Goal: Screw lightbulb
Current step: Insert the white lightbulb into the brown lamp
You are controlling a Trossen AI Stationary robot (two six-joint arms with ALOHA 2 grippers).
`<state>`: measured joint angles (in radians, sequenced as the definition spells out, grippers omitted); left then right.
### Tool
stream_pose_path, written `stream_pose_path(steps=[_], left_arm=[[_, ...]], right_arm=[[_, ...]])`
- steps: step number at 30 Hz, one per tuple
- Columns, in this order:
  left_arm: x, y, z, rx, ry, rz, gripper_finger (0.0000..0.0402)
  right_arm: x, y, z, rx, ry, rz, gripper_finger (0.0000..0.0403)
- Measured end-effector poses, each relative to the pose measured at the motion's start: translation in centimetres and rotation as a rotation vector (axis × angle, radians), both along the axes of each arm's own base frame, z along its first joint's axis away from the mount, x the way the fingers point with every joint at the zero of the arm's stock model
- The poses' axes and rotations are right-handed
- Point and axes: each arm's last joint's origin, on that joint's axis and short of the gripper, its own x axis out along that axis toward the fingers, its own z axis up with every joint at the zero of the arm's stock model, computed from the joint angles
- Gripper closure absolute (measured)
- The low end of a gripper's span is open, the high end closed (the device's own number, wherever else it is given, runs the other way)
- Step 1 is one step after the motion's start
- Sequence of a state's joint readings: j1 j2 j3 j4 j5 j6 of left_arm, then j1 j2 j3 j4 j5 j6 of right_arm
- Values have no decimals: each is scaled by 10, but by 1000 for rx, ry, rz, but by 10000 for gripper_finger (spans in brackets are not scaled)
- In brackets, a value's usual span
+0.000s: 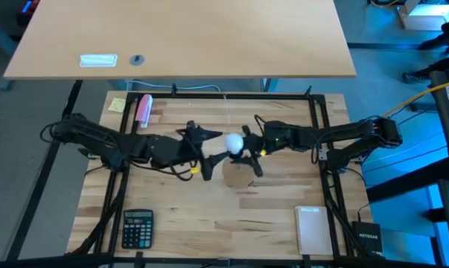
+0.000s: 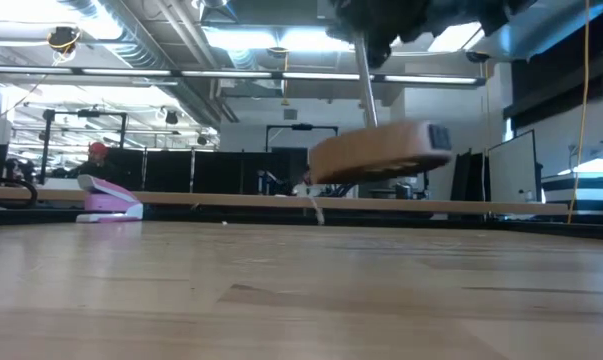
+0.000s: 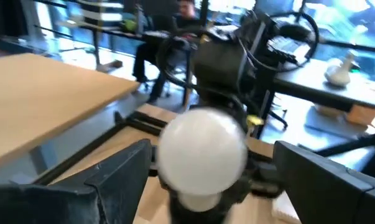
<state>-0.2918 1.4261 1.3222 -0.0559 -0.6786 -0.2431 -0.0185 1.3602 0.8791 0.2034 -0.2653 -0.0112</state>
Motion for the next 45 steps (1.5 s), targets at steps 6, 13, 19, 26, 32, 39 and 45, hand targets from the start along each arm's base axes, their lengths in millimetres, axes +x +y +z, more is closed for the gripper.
stream_pose_path(steps=[6,13,19,26,32,39,45], left_arm=[[5,1,-6,24,-8,201,87],[29,10,-20,69,-34,354,92],[41,18,-35,77,1,383,92],[50,19,-48,64,27,391,92],[50,21,-48,59,26,385,92],[50,22,-50,103,78,369,161],[50,22,-50,151,119,300,169]], right_arm=[[2,-10,-4,-99,21,-324,254],[8,-12,-17,-120,72,-376,254],[10,-12,-19,-122,77,-376,254],[10,-12,-20,-122,77,-377,254],[10,-12,-20,-121,79,-371,254],[10,-12,-21,-124,84,-368,254],[11,-11,-20,-139,92,-345,254]])
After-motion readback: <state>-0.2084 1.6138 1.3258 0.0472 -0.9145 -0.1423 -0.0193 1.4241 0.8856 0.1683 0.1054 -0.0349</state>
